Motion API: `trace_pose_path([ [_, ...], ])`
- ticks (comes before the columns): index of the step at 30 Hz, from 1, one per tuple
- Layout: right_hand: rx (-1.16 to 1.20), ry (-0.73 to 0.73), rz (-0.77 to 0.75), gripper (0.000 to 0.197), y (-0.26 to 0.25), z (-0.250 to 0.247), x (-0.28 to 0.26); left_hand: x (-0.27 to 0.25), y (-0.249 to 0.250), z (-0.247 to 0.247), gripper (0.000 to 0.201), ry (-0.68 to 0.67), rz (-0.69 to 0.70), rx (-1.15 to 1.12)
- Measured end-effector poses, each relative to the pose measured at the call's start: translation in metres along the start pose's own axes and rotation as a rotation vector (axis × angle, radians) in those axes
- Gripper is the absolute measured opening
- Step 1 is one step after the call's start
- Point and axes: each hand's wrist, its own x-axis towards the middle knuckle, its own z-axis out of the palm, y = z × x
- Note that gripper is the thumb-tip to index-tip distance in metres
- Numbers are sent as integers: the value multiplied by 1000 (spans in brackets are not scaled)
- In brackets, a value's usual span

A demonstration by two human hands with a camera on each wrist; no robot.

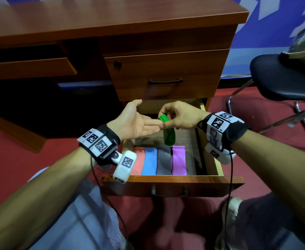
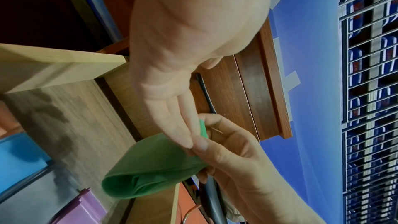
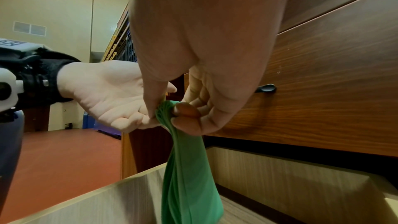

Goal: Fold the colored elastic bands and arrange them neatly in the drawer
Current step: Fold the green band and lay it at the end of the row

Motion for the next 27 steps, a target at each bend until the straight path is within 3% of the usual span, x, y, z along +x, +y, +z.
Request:
trace_pose_path([
  [4,31,-6,1,33,-1,-8,-4,7,1,-2,76,-22,2,0],
  [7,2,-21,1,29,-2,-14,-10,4,1,3,51,-66,-4,86],
  [9,-53,-20,-7,29,-5,-18,-15,6,-3,8,42,-49,71,317],
  [13,-175,-25,-71,32,-15,-28,-27,13,-16,16,52,-82,324,908],
  [18,-439,-9,-123,38,-19,-43,-43,26,-26,25,44,-193,372,1193],
  [22,-535,53,-46,42,-5,-48,-44,38,-36,26,39,-229,321,1127],
  [25,-606,112,32,36,6,-52,-42,46,-42,27,10,-154,306,1133],
  [27,-650,134,68,33,14,-52,-39,51,-44,27,28,-131,294,1151],
])
